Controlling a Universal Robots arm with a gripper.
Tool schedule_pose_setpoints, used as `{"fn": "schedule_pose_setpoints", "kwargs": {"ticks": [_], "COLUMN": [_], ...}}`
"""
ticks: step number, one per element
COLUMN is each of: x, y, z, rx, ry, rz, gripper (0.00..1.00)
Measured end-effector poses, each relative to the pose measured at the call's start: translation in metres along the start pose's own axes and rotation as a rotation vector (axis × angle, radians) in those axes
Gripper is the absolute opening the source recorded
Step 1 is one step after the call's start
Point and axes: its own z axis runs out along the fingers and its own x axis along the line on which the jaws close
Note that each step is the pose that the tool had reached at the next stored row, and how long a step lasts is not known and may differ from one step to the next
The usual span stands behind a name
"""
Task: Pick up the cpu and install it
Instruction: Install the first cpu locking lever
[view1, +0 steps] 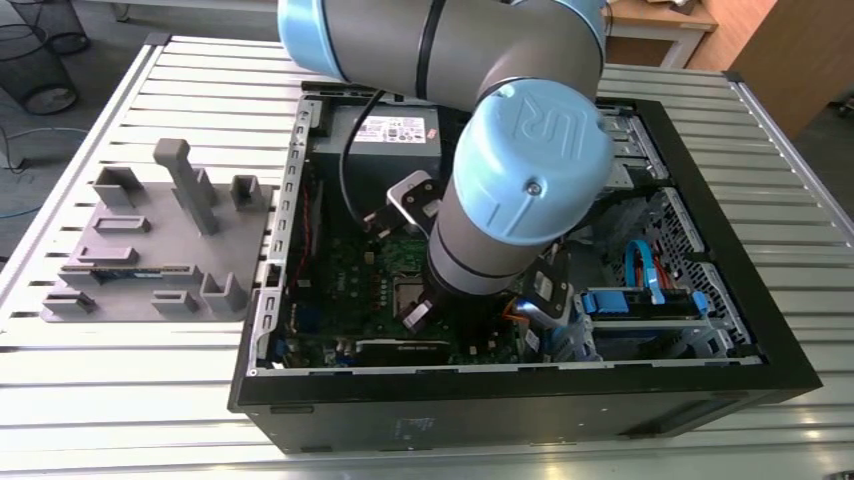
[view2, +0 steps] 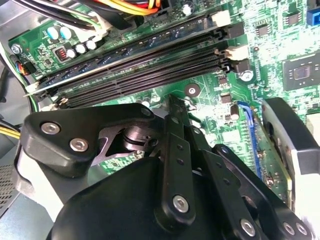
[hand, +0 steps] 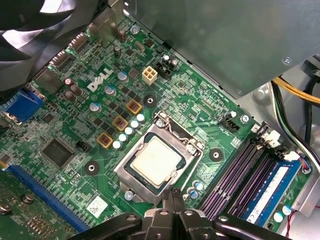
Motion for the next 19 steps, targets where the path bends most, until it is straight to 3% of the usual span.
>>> {"fn": "schedule_pose_setpoints", "kwargs": {"ticks": [8,13,19], "x": [-0.0001,-0.0007,-0.0034], "y": [-0.0002,0.0008,-0.0007], "z": [0.0,-0.0046,-0.005], "rx": [-0.0001,-0.0001,-0.0003], "ry": [-0.0002,-0.0003,0.0001], "rz": [0.0,0.0,-0.002], "gripper": [0.11,0.11,0.11]}}
